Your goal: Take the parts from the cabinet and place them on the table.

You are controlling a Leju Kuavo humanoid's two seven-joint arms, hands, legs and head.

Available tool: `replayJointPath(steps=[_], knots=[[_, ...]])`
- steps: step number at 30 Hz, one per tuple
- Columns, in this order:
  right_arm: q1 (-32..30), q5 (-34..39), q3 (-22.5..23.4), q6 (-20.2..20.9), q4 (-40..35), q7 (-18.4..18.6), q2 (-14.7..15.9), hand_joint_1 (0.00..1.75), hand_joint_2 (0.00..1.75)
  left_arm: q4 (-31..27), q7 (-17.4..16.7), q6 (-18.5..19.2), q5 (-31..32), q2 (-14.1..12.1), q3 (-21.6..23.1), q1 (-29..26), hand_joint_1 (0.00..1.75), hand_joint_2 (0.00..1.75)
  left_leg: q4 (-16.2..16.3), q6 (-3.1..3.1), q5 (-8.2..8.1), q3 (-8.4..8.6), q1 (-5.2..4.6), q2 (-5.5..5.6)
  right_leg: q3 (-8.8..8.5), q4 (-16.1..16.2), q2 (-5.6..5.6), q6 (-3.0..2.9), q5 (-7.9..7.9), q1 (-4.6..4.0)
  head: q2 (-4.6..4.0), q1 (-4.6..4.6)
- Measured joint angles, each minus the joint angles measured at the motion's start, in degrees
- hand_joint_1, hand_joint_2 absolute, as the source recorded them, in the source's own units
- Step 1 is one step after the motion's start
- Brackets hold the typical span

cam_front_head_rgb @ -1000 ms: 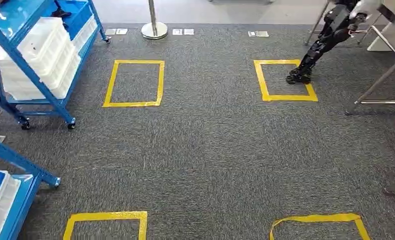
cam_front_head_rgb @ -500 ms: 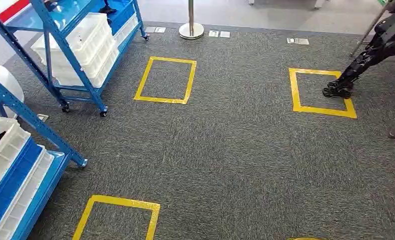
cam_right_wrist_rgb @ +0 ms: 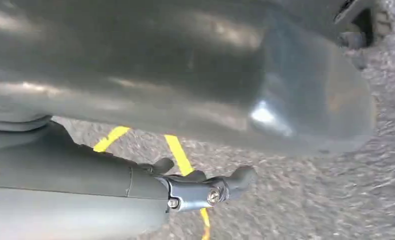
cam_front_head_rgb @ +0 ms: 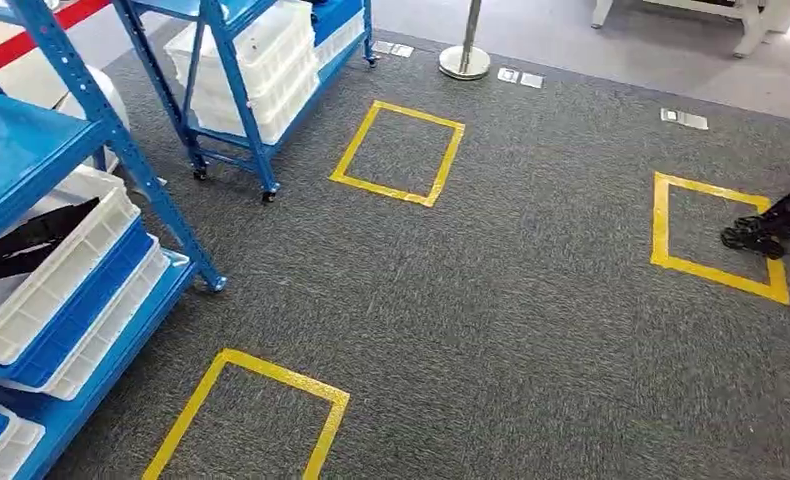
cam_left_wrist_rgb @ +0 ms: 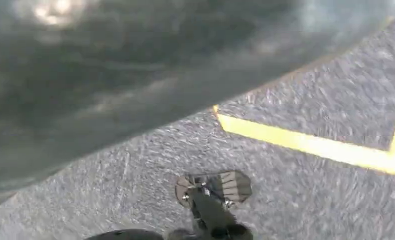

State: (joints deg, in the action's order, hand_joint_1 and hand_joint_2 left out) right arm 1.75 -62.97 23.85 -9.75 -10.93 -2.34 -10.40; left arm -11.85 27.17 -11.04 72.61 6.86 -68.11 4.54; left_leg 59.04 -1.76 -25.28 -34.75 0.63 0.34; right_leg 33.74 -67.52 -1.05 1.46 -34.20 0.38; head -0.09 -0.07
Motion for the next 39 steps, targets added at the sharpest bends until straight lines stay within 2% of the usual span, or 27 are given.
replayJointPath(steps=[2,3,4,6,7,8,11,12,14,16,17,18,20,21,22,23,27,28,29,30,32,33,34,36,37,38,39], knots=[[-0.17,-0.02,0.00,0.00,0.02,0.02,0.00,0.00,0.00,0.00,0.02,-0.04,0.00,0.02,0.00,0.01,0.00,0.00,0.02,-0.20,0.22,-0.41,-0.03,1.96,3.97,-7.81,0.60,-0.04,-2.35,0.02,0.00,0.00],[-0.27,0.00,0.00,0.00,0.04,0.04,0.00,0.00,0.00,0.00,0.04,-0.09,0.00,0.02,0.00,-0.13,0.00,0.00,0.03,-0.14,0.34,-0.47,-0.02,2.88,4.37,-8.25,0.72,0.31,-1.98,0.06,0.00,0.04],[-0.29,-0.02,0.00,0.00,0.04,0.09,0.00,0.00,0.00,0.00,0.02,-0.09,0.00,0.02,0.00,-0.26,0.00,0.00,0.03,-0.02,0.42,-0.47,0.00,3.77,3.42,-5.89,0.82,0.83,-0.57,0.18,0.00,0.00],[-0.16,-0.02,0.00,0.00,0.04,0.26,0.13,0.00,0.00,0.00,0.00,-0.11,0.00,0.02,-0.02,-0.35,0.00,0.00,0.04,0.41,0.70,-0.47,0.07,5.58,-1.11,3.72,2.05,1.79,3.51,0.47,0.00,0.02],[-0.14,0.00,0.00,0.00,0.04,0.31,0.15,0.00,0.00,0.00,0.00,-0.11,0.00,0.04,-0.02,-0.30,0.00,0.00,0.05,0.71,0.89,-0.61,0.09,6.28,-3.28,8.26,5.59,1.86,4.74,0.82,0.00,-0.09],[-0.11,0.00,0.00,0.00,0.04,0.33,0.13,0.00,0.00,0.00,0.00,-0.11,0.00,0.00,-0.02,-0.21,0.00,0.00,0.43,1.06,0.83,-0.82,-0.46,7.01,-3.25,9.10,5.96,1.19,4.98,0.52,0.00,-0.09],[0.01,0.00,0.02,0.00,0.04,0.33,0.00,0.00,0.00,0.00,0.04,-0.35,0.00,-0.04,-0.02,-0.60,0.00,0.00,-0.44,2.18,1.58,-1.05,-0.08,8.52,-3.93,9.09,3.91,0.14,5.42,0.15,0.00,0.02],[-0.01,0.00,0.02,0.00,0.04,0.33,-0.20,0.00,0.00,0.00,0.02,-0.46,0.00,-0.22,-0.02,-0.81,0.00,0.00,-0.14,2.48,1.72,-1.27,0.03,8.62,-3.72,9.38,2.96,-0.45,5.84,0.90,0.00,0.04],[-0.04,-0.02,0.02,0.00,0.04,0.31,-0.26,0.00,0.00,0.00,0.04,-0.52,0.00,-0.15,-0.02,-0.76,0.00,0.00,3.73,2.80,-1.48,-2.87,-0.37,2.03,-3.78,9.42,1.62,-1.07,6.02,0.75,0.00,0.72],[-0.40,0.00,0.04,0.00,0.04,0.31,-0.28,0.00,0.00,0.00,0.15,-0.52,0.00,-0.09,-0.02,-0.45,0.00,0.00,12.66,3.13,-6.18,-6.75,-0.14,0.24,-3.75,9.40,-0.26,-1.32,5.92,0.35,0.00,0.79],[-0.43,0.00,0.04,0.00,0.07,0.33,-0.22,0.00,0.00,0.00,0.24,-0.50,0.00,-0.04,0.00,-0.42,0.00,0.00,16.51,3.28,-7.51,-8.43,0.00,0.01,-3.66,9.38,-1.32,-1.40,5.86,0.27,0.00,0.85],[-0.40,0.00,0.04,0.02,0.07,0.33,-0.22,0.00,0.00,0.00,0.24,-0.52,0.00,-0.04,-0.02,-0.48,0.00,0.00,17.43,3.34,-7.37,-8.68,0.07,-0.12,-3.66,9.38,-2.10,-1.41,5.84,0.24,0.00,0.85],[-0.27,0.00,0.04,0.02,0.06,0.31,-0.28,0.00,0.00,0.00,0.24,-0.52,-0.02,-0.11,-0.02,-0.54,0.00,0.00,11.86,3.21,-3.97,-5.32,0.07,-0.56,-3.84,9.37,-3.60,-1.49,5.71,0.23,0.00,0.90],[-0.24,0.00,0.04,0.02,0.04,0.31,-0.33,0.00,0.00,0.00,0.24,-0.52,-0.02,-0.13,-0.02,-0.50,0.00,0.00,6.76,2.99,-1.76,-2.37,0.02,-1.78,-4.05,9.37,-4.30,-1.35,5.52,0.23,0.00,0.87],[-0.23,0.02,0.04,0.02,0.06,0.33,-0.39,0.00,0.00,0.00,0.24,-0.50,-0.02,-0.20,-0.04,-0.40,0.00,0.00,2.46,2.66,-0.37,0.23,-0.08,-4.23,-4.30,9.37,-4.87,-1.17,5.35,0.10,0.00,0.90],[-0.30,0.04,0.04,0.02,0.07,0.31,-0.42,0.00,0.00,0.00,0.24,-0.48,-0.02,-0.20,-0.02,-0.17,0.00,0.00,0.78,2.56,-1.14,0.92,-0.94,-6.12,-4.24,9.21,-5.42,-0.78,5.07,-0.61,0.00,0.94],[0.15,0.09,0.04,0.00,0.04,0.33,-0.50,0.00,0.00,0.00,0.42,-0.46,-0.02,-0.15,-0.02,-0.42,0.00,0.00,0.16,0.96,-0.42,0.20,-0.93,-2.71,-4.83,9.57,-8.14,0.05,4.95,-0.75,0.00,0.72],[0.20,0.07,0.04,0.00,0.04,0.33,-0.50,0.00,0.00,0.00,0.44,-0.44,-0.02,-0.04,-0.02,-0.41,0.00,0.00,-0.17,0.55,-0.08,0.44,-0.34,-1.96,-4.20,8.83,-5.98,0.45,4.33,-0.47,0.00,0.57],[0.11,0.09,0.04,0.00,0.04,0.31,-0.50,0.00,0.00,0.00,0.44,-0.44,-0.02,-0.04,-0.04,-0.36,0.00,0.00,-0.29,0.11,0.16,0.34,-0.21,-1.34,-3.26,6.57,-2.51,0.33,2.98,-0.39,0.00,0.24],[-0.01,0.09,0.04,0.00,0.04,0.31,-0.52,0.00,0.00,-0.02,0.46,-0.46,-0.09,-0.09,-0.04,-0.19,0.00,0.00,-0.29,-0.14,0.33,0.06,-0.19,-0.56,-1.18,2.01,-0.43,-0.02,0.83,-0.23,0.00,0.05],[-0.12,0.11,0.07,0.00,0.07,0.33,-0.48,0.00,0.00,-0.02,0.48,-0.44,-0.07,-0.07,-0.04,-0.09,0.00,0.00,-0.27,-0.37,0.56,-0.40,-0.19,1.51,3.32,-7.04,0.65,-0.19,-2.42,-0.06,0.00,-0.04],[-0.29,0.17,0.07,0.00,0.07,0.33,-0.42,0.00,0.00,-0.02,0.48,-0.44,-0.07,-0.07,-0.04,-0.16,0.00,0.00,-0.26,-0.35,0.66,-0.48,-0.18,2.45,4.29,-8.72,0.77,0.19,-2.50,-0.01,0.00,0.00],[-0.37,0.22,0.07,0.00,0.07,0.35,-0.35,0.00,0.00,-0.02,0.48,-0.44,-0.07,-0.07,-0.04,-0.26,0.00,0.00,-0.26,-0.28,0.76,-0.50,-0.14,3.30,3.97,-7.69,0.81,0.69,-1.71,0.10,0.00,-0.04],[-0.27,0.22,0.07,-0.02,0.07,0.35,-0.26,0.00,0.00,0.00,0.52,-0.33,-0.07,-0.02,-0.07,-0.43,0.00,0.00,-0.22,0.11,1.01,-0.50,-0.01,5.15,0.11,0.92,1.60,2.02,2.40,0.50,0.00,0.00],[-0.26,0.24,0.07,-0.04,0.07,0.35,-0.26,0.00,0.00,0.00,0.59,-0.28,-0.07,0.04,-0.07,-0.39,0.00,0.00,-0.19,0.40,1.18,-0.54,0.06,5.98,-2.45,6.17,3.38,2.40,4.32,0.79,0.00,-0.04],[-0.28,0.22,0.09,-0.04,0.09,0.35,-0.28,0.00,0.00,0.00,0.63,-0.28,-0.07,0.04,-0.09,-0.29,0.00,0.00,0.08,0.83,1.27,-0.79,-0.31,6.67,-3.44,9.33,6.15,2.27,4.82,0.95,0.00,-0.20],[-0.28,0.22,0.09,-0.07,0.09,0.35,-0.33,0.00,0.00,0.00,0.74,-0.26,-0.07,0.04,-0.09,-0.26,0.00,0.00,0.08,1.09,1.32,-0.88,-0.41,7.21,-3.40,9.37,5.21,1.25,5.20,0.94,0.00,-0.02]])
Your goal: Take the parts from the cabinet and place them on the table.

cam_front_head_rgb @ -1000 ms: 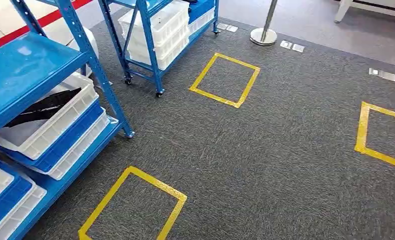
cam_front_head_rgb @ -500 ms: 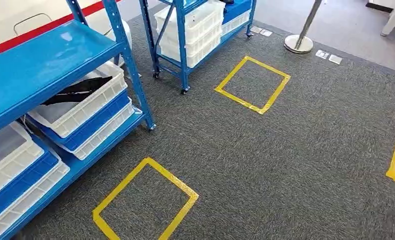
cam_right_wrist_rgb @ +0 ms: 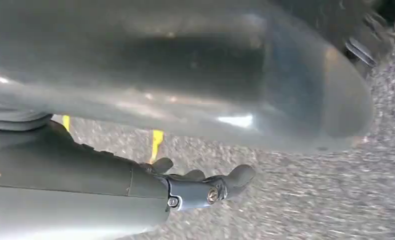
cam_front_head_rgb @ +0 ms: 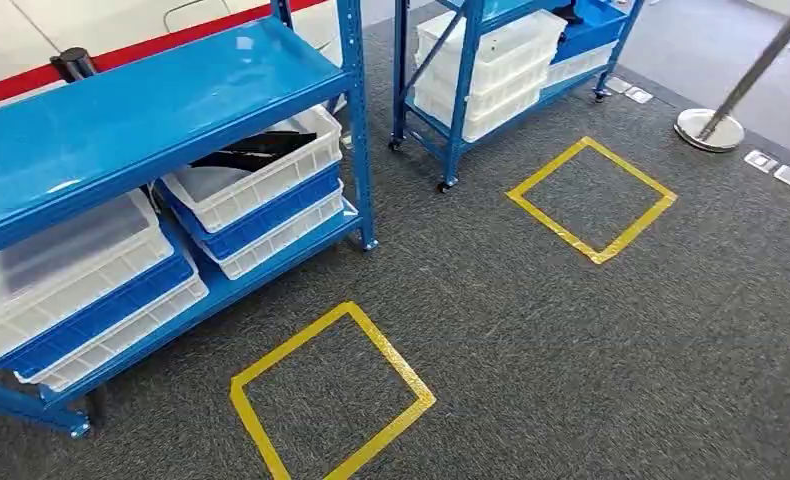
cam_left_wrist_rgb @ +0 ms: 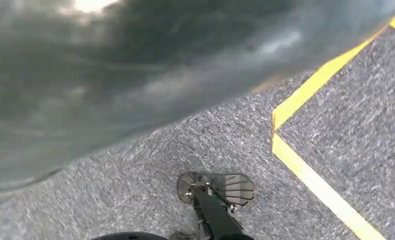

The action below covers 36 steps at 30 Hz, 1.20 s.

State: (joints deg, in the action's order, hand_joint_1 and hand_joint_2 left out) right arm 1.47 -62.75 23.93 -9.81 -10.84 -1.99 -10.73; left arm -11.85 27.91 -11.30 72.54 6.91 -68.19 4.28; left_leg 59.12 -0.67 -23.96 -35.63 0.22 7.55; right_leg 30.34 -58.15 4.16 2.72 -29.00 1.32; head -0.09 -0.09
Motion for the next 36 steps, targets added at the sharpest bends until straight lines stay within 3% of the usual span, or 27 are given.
replayJointPath(steps=[2,3,4,5,6,8,9,10,11,13,14,15,17,19,28,29,30,36], knots=[[0.18,0.02,0.00,0.00,0.00,0.13,0.00,0.00,0.00,0.00,0.05,0.00,0.00,-0.07,-0.02,-0.32,0.00,0.00,-0.61,0.77,0.49,-0.08,0.22,0.93,-0.11,-0.05,-0.86,-0.80,0.17,-0.55,0.00,0.02],[0.17,0.00,0.00,0.00,0.00,0.17,0.00,0.00,0.00,0.00,0.05,0.00,0.00,-0.09,-0.02,-0.53,0.00,0.00,-0.63,1.13,0.73,-0.35,0.34,1.40,-0.65,0.15,-1.55,-1.31,0.51,-0.33,0.00,-0.05],[0.27,0.00,0.00,0.00,0.00,0.15,-0.11,0.00,0.00,0.00,0.07,0.00,0.02,-0.24,-0.04,-0.66,0.00,0.00,0.14,1.22,0.30,-0.60,0.41,-0.41,-0.60,0.35,-2.20,-1.70,0.78,0.24,0.00,0.04],[0.19,0.22,0.02,0.00,0.00,0.09,-0.17,0.00,0.00,0.00,0.07,0.02,0.04,-0.22,-0.07,-0.67,0.00,0.00,2.06,1.39,-1.37,-1.37,0.02,-3.66,-0.57,0.35,-2.52,-2.13,1.00,0.12,0.00,0.37],[0.11,0.39,0.09,0.04,0.00,-0.04,-0.17,0.00,0.00,0.00,0.07,0.04,0.04,-0.20,-0.07,-0.48,0.00,0.00,5.60,1.58,-3.72,-2.92,0.11,-5.45,-0.61,0.33,-3.12,-2.34,0.89,0.02,0.00,0.72],[-0.24,0.57,0.28,0.15,0.00,-0.13,-0.04,0.00,0.00,0.00,0.07,0.18,0.11,-0.11,-0.09,-0.25,0.00,0.00,14.53,1.97,-7.92,-6.77,0.35,-6.84,-0.57,0.30,-4.49,-2.42,0.83,-0.22,0.00,0.68],[-0.32,0.59,0.33,0.22,0.00,-0.13,0.07,0.00,0.00,0.00,0.05,0.18,0.11,-0.07,-0.09,-0.26,0.00,0.00,17.00,2.15,-8.46,-7.78,0.53,-7.10,-0.53,0.27,-4.95,-2.43,0.81,-0.26,0.00,0.65],[-0.34,0.59,0.33,0.28,0.00,-0.15,0.09,0.00,0.00,0.00,0.02,0.17,0.11,-0.07,-0.09,-0.33,0.00,0.00,16.54,2.25,-7.66,-7.34,0.70,-7.28,-0.54,0.27,-5.24,-2.42,0.80,-0.26,0.00,0.68],[-0.29,0.59,0.35,0.44,0.00,-0.17,0.07,0.00,0.00,0.00,0.00,0.17,0.11,-0.07,-0.11,-0.37,0.00,0.00,13.66,2.29,-5.82,-5.63,0.88,-7.37,-0.60,0.26,-5.38,-2.41,0.76,-0.20,0.00,0.72],[-0.17,0.59,0.35,0.59,0.00,-0.17,0.02,0.00,0.00,0.00,-0.04,0.18,0.09,-0.11,-0.11,-0.34,0.00,0.00,4.18,2.19,-1.57,-0.25,1.12,-7.62,-0.91,0.25,-5.53,-2.22,0.60,-0.11,0.00,0.72],[-0.15,0.59,0.37,0.59,0.00,-0.17,0.02,0.00,0.00,0.00,-0.04,0.18,0.09,-0.11,-0.11,-0.31,0.00,0.00,0.98,2.14,-1.83,1.44,1.13,-8.15,-0.97,0.25,-5.63,-1.95,0.46,-0.17,0.00,0.72],[-0.09,0.59,0.37,0.59,0.00,-0.17,0.05,0.00,0.00,0.00,-0.11,0.20,0.11,-0.07,-0.11,-0.21,0.00,0.00,0.39,1.97,-2.08,1.70,0.67,-8.17,-0.50,-0.08,-5.71,-1.65,0.28,-0.93,0.00,0.85],[-0.01,0.57,0.39,0.61,0.00,-0.18,0.09,0.00,0.00,0.02,-0.19,0.24,0.11,-0.02,-0.11,-0.18,0.00,0.00,0.39,1.31,-1.86,1.29,0.44,-7.87,-0.56,0.40,-5.87,-1.15,0.50,-0.64,0.00,0.68],[-0.06,0.55,0.50,0.61,0.00,-0.20,0.18,0.00,0.00,0.02,-0.28,0.33,0.11,0.17,-0.13,-0.20,0.00,0.00,0.04,1.38,-1.62,1.33,0.53,-7.63,-0.16,0.42,-5.86,-2.23,0.37,-0.68,0.00,0.63],[-0.03,0.37,0.61,0.85,0.00,-0.20,0.18,0.00,0.00,0.02,-1.00,0.72,0.31,0.13,-0.13,-0.21,0.00,0.00,0.11,0.74,-1.66,1.21,-0.18,-7.39,-0.26,1.05,-5.97,-1.32,0.86,-0.51,0.00,0.57],[-0.03,0.37,0.61,1.01,0.00,-0.20,0.18,0.00,0.00,0.02,-1.27,0.87,0.48,0.11,-0.11,-0.21,0.00,0.00,0.13,0.72,-1.66,1.20,-0.18,-7.39,-0.25,1.08,-5.97,-0.70,0.86,-0.48,0.00,0.59],[-0.03,0.28,0.61,1.03,0.00,-0.20,0.18,0.00,0.00,0.02,-1.57,0.96,0.50,0.09,-0.11,-0.22,0.00,0.00,0.14,0.70,-1.66,1.21,-0.18,-7.39,-0.25,1.08,-5.97,-0.56,0.86,-0.47,0.00,0.57],[-0.04,0.02,0.61,1.03,0.00,-0.20,0.20,0.00,0.00,0.02,-2.21,1.57,0.50,0.09,-0.11,-0.24,0.00,0.00,0.12,0.58,-1.54,1.26,0.01,-7.39,-0.26,1.08,-5.97,-0.56,0.88,-0.69,0.00,0.59]])
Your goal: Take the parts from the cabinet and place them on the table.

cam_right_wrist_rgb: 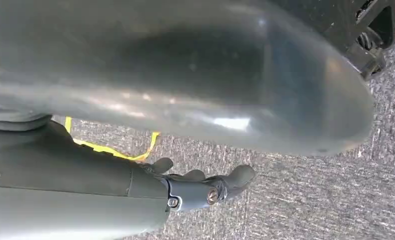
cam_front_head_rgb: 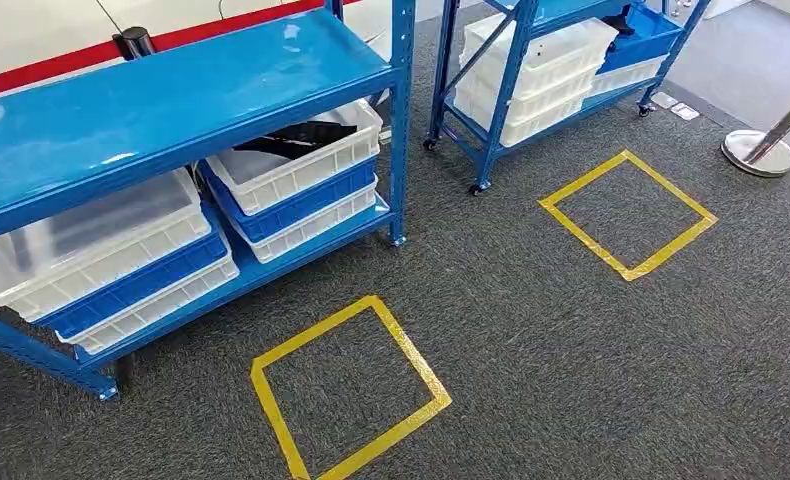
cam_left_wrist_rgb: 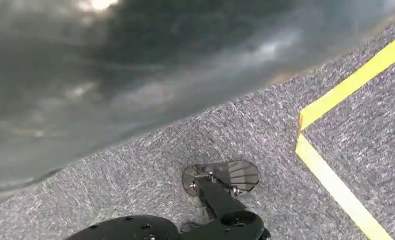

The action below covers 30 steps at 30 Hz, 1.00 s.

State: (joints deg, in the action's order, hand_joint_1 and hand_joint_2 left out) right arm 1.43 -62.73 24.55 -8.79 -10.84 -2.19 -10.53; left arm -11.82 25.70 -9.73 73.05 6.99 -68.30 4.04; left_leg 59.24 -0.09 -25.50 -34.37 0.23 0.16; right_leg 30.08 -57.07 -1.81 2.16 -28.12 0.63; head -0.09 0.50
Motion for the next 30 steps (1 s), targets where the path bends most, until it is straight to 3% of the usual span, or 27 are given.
replayJointPath(steps=[30], knots=[[0.00,-0.31,0.00,-0.09,0.00,-0.09,0.04,0.00,0.00,0.00,-0.24,0.98,0.11,-0.02,0.00,-0.01,0.00,0.00,-0.02,0.01,0.02,0.00,0.21,0.00,-0.01,-0.03,0.00,-0.03,-0.01,-0.16,0.00,0.00]])
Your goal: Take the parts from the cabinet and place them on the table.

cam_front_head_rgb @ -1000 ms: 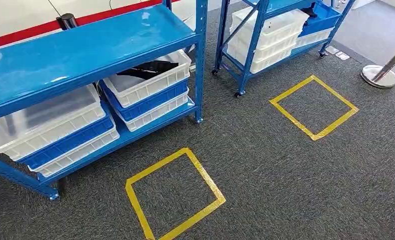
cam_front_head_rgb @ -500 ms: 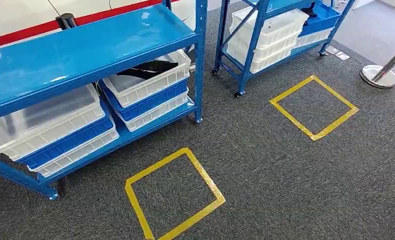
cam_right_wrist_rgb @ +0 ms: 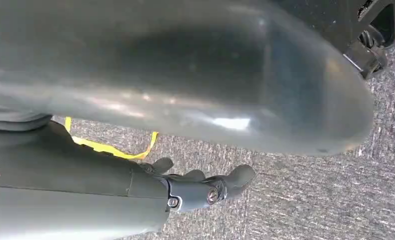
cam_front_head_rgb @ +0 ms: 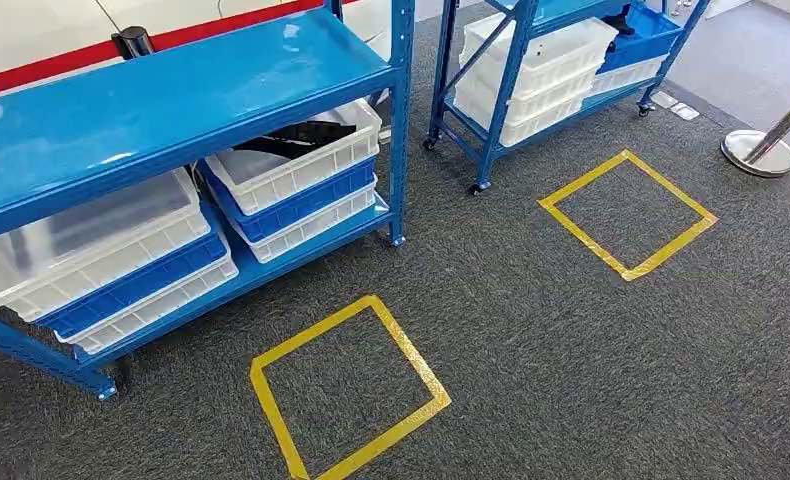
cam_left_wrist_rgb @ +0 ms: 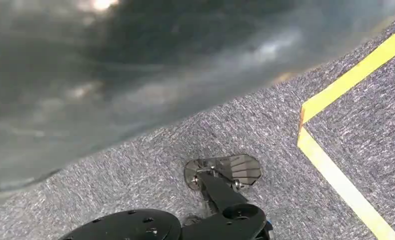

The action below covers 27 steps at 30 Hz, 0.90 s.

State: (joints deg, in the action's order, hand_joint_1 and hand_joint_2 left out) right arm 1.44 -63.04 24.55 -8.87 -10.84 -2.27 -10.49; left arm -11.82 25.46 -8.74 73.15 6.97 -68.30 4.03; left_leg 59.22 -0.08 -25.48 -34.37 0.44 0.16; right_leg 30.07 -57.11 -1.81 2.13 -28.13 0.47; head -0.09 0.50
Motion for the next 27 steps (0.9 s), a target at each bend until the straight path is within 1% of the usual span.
replayJointPath(steps=[1,2,3,4,5,6,7,8,9,10,11,12,13,14,15,16,17,18,19,20,21,22,23,24,25,26,27], knots=[[0.01,0.00,0.00,0.00,0.00,0.00,-0.11,0.00,0.00,-0.02,0.00,0.00,0.00,-0.11,0.00,0.00,0.00,0.00,0.17,-0.59,-0.43,-0.21,-0.37,-0.03,-0.58,0.89,-0.13,0.55,0.31,0.62,0.00,0.02],[0.13,0.00,0.00,0.00,0.00,0.00,-0.11,0.00,0.00,-0.02,0.04,0.02,0.00,-0.13,0.00,-0.02,0.00,0.00,-1.13,-1.45,-0.05,0.29,-0.29,0.11,-1.37,1.53,-0.41,0.97,0.45,0.23,0.00,0.13],[0.07,-0.02,0.00,0.00,-0.02,-0.04,-0.11,0.00,0.00,0.00,0.09,0.20,0.00,-0.11,0.00,-0.07,0.00,0.00,-2.80,-1.83,0.89,1.52,0.57,0.10,-1.12,0.85,0.00,0.97,0.29,0.37,0.00,-0.05],[0.06,-0.02,0.00,0.00,-0.02,-0.09,-0.07,0.00,0.00,0.00,0.11,0.28,0.00,-0.07,0.02,-0.02,0.00,0.00,-3.41,-2.07,1.17,1.92,0.58,0.13,-0.32,-0.75,0.79,0.84,-0.63,0.33,0.00,-0.33],[0.06,-0.02,0.00,0.00,0.00,-0.09,-0.09,0.00,0.00,0.00,0.13,0.37,-0.02,-0.11,0.00,0.04,0.00,0.00,-3.44,-2.12,1.31,1.91,0.63,0.12,1.68,-4.50,1.25,0.52,-2.43,0.36,0.00,-0.39],[0.04,-0.02,-0.02,0.00,0.00,-0.09,-0.07,0.00,0.00,0.00,0.13,0.48,-0.02,-0.11,0.00,0.06,0.00,0.00,-3.43,-2.12,1.29,1.82,0.62,0.22,4.06,-9.02,1.45,0.29,-4.23,0.43,0.00,-0.53],[0.01,-0.02,-0.02,0.00,0.00,-0.09,-0.02,0.00,0.00,0.00,0.13,0.59,-0.02,-0.11,0.00,0.05,0.00,0.00,-3.41,-2.06,1.26,1.76,0.60,0.36,6.63,-13.61,1.54,0.28,-5.79,0.54,0.00,-0.50],[-0.13,-0.02,0.00,0.00,0.00,-0.09,0.02,0.00,0.00,0.00,0.13,0.68,-0.02,-0.13,0.00,0.01,0.00,0.00,-3.38,-2.01,1.23,1.73,0.64,0.49,8.39,-16.47,1.57,0.66,-6.23,0.69,0.00,-0.48],[-0.27,-0.02,0.00,0.00,0.00,-0.09,0.04,0.00,0.00,0.00,0.13,0.70,-0.02,-0.13,0.00,-0.03,0.00,0.00,-3.37,-1.77,1.17,1.78,0.77,0.72,8.52,-16.05,1.57,1.25,-5.50,0.93,0.00,-0.52],[-0.32,0.00,0.00,0.00,0.00,-0.07,0.13,0.00,0.00,0.00,0.13,0.74,-0.02,-0.13,0.00,-0.02,0.00,0.00,-3.32,-1.37,1.09,1.83,0.99,0.95,7.45,-13.14,1.56,2.14,-3.69,1.31,0.00,-0.48],[-0.32,0.00,0.00,0.00,0.00,-0.07,0.26,0.00,0.00,0.00,0.11,0.85,0.00,-0.07,0.02,-0.02,0.00,0.00,-3.19,-0.83,0.98,1.93,1.32,1.17,5.09,-7.97,1.56,3.19,-1.29,1.70,0.00,-0.52],[-0.28,0.00,0.00,0.02,0.00,-0.07,0.28,0.00,0.00,0.00,-0.13,1.09,0.07,-0.04,0.04,-0.01,0.00,0.00,-2.83,-0.14,0.74,1.94,1.61,1.37,2.21,-2.07,1.57,4.17,0.87,2.22,0.00,-0.54],[-0.22,-0.04,0.00,0.26,0.02,0.00,0.18,0.00,0.00,-0.06,-0.82,1.44,0.20,-0.41,0.04,-0.03,0.00,0.00,-2.29,0.65,0.34,1.70,1.28,1.42,1.80,-0.49,1.43,4.25,1.06,2.21,0.00,-0.85],[-0.10,-0.09,0.00,0.44,0.04,0.09,0.13,0.00,0.00,0.00,-1.73,1.68,0.51,-0.50,0.07,-0.03,0.00,0.00,-1.89,1.26,-0.30,1.64,1.26,1.49,1.64,-0.31,1.92,2.60,1.08,2.10,0.00,-1.03],[-0.09,-0.26,0.00,0.50,0.04,0.09,0.11,0.00,0.00,-0.02,-2.19,1.97,0.59,-0.59,0.09,-0.09,0.00,0.00,-2.06,1.38,-0.23,1.76,1.23,1.46,1.41,-0.55,1.83,1.59,1.16,1.86,0.00,-0.76],[-0.07,-0.31,0.00,0.52,0.04,0.09,0.18,0.00,0.00,0.00,-2.56,2.12,0.59,-0.59,0.09,-0.15,0.00,0.00,-2.22,1.44,-0.13,1.91,1.36,1.46,1.43,-0.82,1.82,1.06,1.09,1.71,0.00,-0.68],[-0.09,-0.35,0.00,0.63,0.04,0.09,0.17,0.00,0.00,0.00,-2.78,2.25,0.59,-0.59,0.09,-0.22,0.00,0.00,-2.20,1.74,-0.07,1.95,1.63,1.46,1.49,-0.99,1.82,0.51,1.00,1.67,0.00,-0.68],[-0.14,-0.37,0.00,0.63,0.04,0.09,0.17,0.00,0.00,0.00,-3.04,2.34,0.59,-0.59,0.09,-0.23,0.00,0.00,-1.76,1.97,-0.42,2.00,1.88,1.18,1.21,-0.87,1.81,-0.02,1.02,1.75,0.00,-0.55],[-0.18,-0.37,0.00,0.63,0.04,0.09,0.13,0.00,0.00,0.00,-3.15,2.43,0.61,-0.59,0.09,-0.23,0.00,0.00,0.40,1.89,-1.74,1.12,1.85,0.32,0.93,-0.87,1.73,-0.34,0.91,1.64,0.00,-0.39],[-0.13,-0.37,0.00,0.63,0.04,0.09,0.11,0.00,0.00,0.00,-3.17,2.43,0.61,-0.59,0.09,-0.20,0.00,0.00,4.14,1.88,-3.69,-0.71,1.71,0.06,0.80,-0.87,1.70,-0.63,0.73,1.42,0.00,-0.31],[-0.13,-0.37,0.00,0.63,0.04,0.09,0.11,0.00,0.00,0.00,-3.19,2.43,0.61,-0.59,0.11,-0.20,0.00,0.00,8.94,1.84,-5.79,-3.16,1.66,0.05,0.66,-0.88,1.64,-0.88,0.56,1.19,0.00,-0.28],[-0.13,-0.39,0.00,0.63,0.04,0.09,0.11,0.00,0.00,0.00,-3.21,2.43,0.61,-0.59,0.11,-0.24,0.00,0.00,13.54,1.77,-7.43,-5.66,1.60,0.06,0.50,-0.89,1.57,-1.16,0.37,0.89,0.00,-0.31],[-0.15,-0.39,0.00,0.63,0.04,0.09,0.13,0.00,0.00,0.00,-3.23,2.43,0.61,-0.61,0.11,-0.36,0.00,0.00,16.96,1.54,-8.04,-7.71,1.49,0.05,0.27,-0.91,1.56,-1.48,0.15,0.62,0.00,-0.28],[-0.18,-0.44,0.00,0.63,0.04,0.09,0.15,0.00,0.00,0.00,-3.26,2.43,0.61,-0.59,0.11,-0.45,0.00,0.00,17.16,1.18,-7.17,-8.19,1.31,0.05,-0.08,-0.90,1.58,-1.74,-0.06,0.37,0.00,-0.31],[-0.18,-0.57,0.00,0.63,0.04,0.09,0.17,0.00,0.00,0.00,-3.30,2.43,0.61,-0.59,0.11,-0.49,0.00,0.00,14.67,0.65,-4.98,-7.37,1.09,0.06,-0.50,-0.89,1.61,-2.01,-0.33,0.15,0.00,-0.28],[-0.18,-0.63,0.00,0.63,0.04,0.09,0.13,0.00,0.00,0.00,-3.37,2.43,0.61,-0.59,0.11,-0.48,0.00,0.00,10.34,-0.04,-2.21,-5.51,0.74,0.05,-1.02,-0.87,1.65,-2.00,-0.65,-0.04,0.00,-0.28],[-0.17,-0.72,0.00,0.63,0.04,0.07,0.07,0.00,0.00,0.00,-3.37,2.43,0.61,-0.59,0.11,-0.48,0.00,0.00,5.32,-0.93,0.56,-3.25,0.31,0.03,-1.54,-0.84,1.66,-1.95,-1.04,-0.09,0.00,-0.31]])
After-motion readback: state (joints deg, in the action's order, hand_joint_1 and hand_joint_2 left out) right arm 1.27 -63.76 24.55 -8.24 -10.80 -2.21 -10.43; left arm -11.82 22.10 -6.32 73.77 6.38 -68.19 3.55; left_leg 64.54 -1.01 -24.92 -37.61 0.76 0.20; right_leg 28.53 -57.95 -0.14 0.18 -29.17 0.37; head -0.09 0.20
